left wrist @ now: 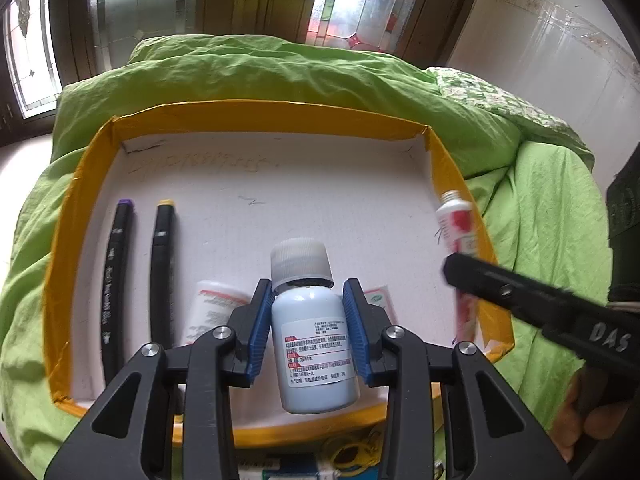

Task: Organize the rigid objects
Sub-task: 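Lower the bottle into the tray with the left tool while the right tool lowers the tube in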

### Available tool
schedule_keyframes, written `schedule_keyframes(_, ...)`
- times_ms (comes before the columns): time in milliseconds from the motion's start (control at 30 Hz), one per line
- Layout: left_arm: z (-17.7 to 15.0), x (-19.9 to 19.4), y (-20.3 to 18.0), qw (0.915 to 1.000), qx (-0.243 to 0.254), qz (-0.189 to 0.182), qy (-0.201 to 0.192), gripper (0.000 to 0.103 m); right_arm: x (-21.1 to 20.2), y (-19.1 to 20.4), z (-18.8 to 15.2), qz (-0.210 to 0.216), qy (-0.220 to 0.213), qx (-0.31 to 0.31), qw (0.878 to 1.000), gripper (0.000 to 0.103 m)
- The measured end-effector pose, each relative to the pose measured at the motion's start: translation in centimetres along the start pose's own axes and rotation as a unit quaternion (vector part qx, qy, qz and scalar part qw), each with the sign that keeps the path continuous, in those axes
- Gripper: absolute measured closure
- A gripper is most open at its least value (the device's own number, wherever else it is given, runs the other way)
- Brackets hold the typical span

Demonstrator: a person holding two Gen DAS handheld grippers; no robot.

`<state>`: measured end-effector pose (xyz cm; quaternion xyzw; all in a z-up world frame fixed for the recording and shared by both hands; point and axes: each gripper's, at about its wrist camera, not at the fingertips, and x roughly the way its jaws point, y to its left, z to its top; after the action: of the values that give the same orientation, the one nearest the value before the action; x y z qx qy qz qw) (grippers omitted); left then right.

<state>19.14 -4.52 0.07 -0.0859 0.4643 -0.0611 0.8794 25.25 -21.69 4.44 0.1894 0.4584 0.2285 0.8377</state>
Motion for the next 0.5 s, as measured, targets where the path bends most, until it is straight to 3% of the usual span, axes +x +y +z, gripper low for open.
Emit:
schedule_keyframes(267, -0.2, 0.3, -1.0, 0.9998, 0.006, -0.017, -0.011, 0.07, 2.0, -1.3, -0.6, -0.039, 0.022, -0.008, 0.999, 0.073)
schedule_keyframes(500, -0.5, -0.3, 0.0, 0.9996, 0.027, 0.007, -0.009, 0.07, 1.8, -1.4, -0.8, -0.061, 0.02, -0.02, 0.998, 0.073)
